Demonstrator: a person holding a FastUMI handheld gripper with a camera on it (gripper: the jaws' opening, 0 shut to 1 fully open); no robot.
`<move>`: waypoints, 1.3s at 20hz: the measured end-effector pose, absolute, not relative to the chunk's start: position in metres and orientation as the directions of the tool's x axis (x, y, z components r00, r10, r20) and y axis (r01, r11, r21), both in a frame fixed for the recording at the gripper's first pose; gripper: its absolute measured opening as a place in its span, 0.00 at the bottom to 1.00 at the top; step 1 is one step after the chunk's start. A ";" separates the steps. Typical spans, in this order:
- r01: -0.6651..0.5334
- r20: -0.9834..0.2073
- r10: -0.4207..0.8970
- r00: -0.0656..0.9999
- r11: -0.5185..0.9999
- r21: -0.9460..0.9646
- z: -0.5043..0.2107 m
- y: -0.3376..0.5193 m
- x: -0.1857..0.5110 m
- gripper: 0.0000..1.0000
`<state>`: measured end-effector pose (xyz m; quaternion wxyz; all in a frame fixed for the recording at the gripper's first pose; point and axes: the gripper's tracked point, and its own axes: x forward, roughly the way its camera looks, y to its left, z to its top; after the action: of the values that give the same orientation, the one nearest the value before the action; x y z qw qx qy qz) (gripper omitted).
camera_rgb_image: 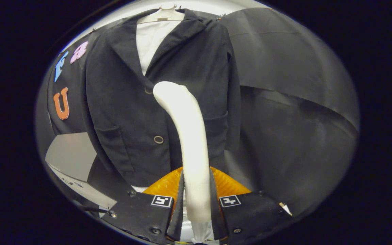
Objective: Iron the clothes twice with a garment steamer, once on the left side and once on the right side.
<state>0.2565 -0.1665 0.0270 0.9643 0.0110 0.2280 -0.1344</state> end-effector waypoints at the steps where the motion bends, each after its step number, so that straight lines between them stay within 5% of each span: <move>1: 0.264 -0.450 -0.253 0.856 0.964 -0.040 0.022 -0.166 0.256 0.37; 26: 0.275 -0.644 -0.209 0.736 0.961 0.003 -0.107 -0.182 0.240 0.37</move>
<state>0.2396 -0.1821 -0.1067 0.9305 0.0488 0.3390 -0.1302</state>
